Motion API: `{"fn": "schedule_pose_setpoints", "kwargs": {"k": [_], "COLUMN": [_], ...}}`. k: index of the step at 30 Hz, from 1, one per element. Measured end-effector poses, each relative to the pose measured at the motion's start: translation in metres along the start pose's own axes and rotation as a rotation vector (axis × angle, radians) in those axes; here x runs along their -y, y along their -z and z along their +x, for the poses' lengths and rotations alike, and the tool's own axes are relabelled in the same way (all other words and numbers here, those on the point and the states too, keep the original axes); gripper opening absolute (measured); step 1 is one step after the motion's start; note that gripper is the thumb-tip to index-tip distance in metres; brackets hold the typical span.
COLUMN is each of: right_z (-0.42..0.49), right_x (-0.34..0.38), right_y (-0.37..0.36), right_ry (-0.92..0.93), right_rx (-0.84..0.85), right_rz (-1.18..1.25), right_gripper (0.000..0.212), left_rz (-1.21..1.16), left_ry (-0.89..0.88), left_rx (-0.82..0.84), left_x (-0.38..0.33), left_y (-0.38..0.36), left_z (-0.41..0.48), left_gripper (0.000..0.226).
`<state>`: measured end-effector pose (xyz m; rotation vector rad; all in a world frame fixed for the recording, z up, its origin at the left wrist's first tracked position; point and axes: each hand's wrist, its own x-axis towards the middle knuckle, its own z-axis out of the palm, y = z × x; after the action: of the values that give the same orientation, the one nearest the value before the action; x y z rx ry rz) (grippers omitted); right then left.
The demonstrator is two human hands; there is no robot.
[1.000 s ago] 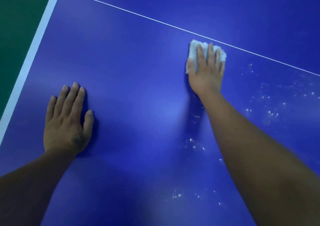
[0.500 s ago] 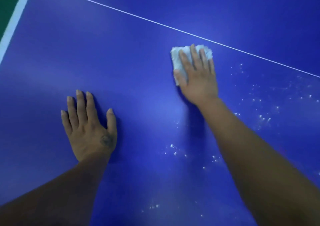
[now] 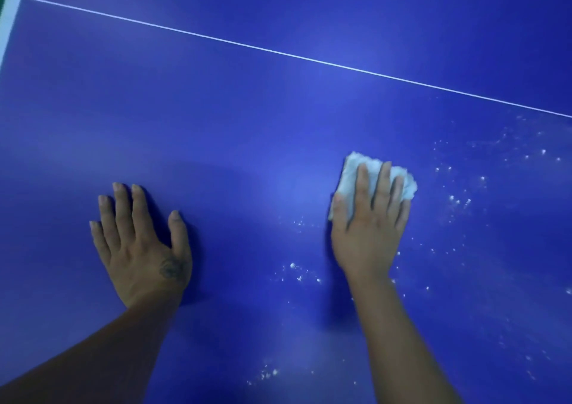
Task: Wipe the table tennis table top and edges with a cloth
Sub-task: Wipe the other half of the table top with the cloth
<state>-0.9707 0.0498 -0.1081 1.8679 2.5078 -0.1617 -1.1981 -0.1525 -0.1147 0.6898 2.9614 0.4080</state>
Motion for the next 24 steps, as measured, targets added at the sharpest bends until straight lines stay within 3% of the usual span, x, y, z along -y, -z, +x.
{"fn": "schedule_pose_setpoints", "kwargs": {"k": [4,10,15,19,24], "right_z": [-0.015,0.087,0.033,-0.033,-0.029], "right_x": [0.010,0.050,0.117,0.080,0.003], "right_y": [-0.003,-0.002,-0.012,-0.015,-0.002], "right_ry": [0.017,-0.147,0.119,0.300,0.124], "right_rx": [0.019,0.039,-0.020,0.035,0.061], "right_rz": [0.016,0.105,0.100,0.076,0.010], "right_gripper": [0.065,0.069,0.064,0.063,0.065], "left_rz": [-0.015,-0.021,-0.017,-0.024,-0.012], "left_ry": [-0.003,-0.010,0.005,0.001,-0.010], "left_rx": [-0.026,-0.007,0.030,0.028,0.031], "left_x": [-0.001,-0.001,-0.003,-0.004,-0.001], "left_y": [0.000,0.001,0.005,0.006,0.004], "left_z": [-0.001,0.000,0.000,0.000,0.000], "left_gripper": [0.073,0.071,0.073,0.072,0.071]}}
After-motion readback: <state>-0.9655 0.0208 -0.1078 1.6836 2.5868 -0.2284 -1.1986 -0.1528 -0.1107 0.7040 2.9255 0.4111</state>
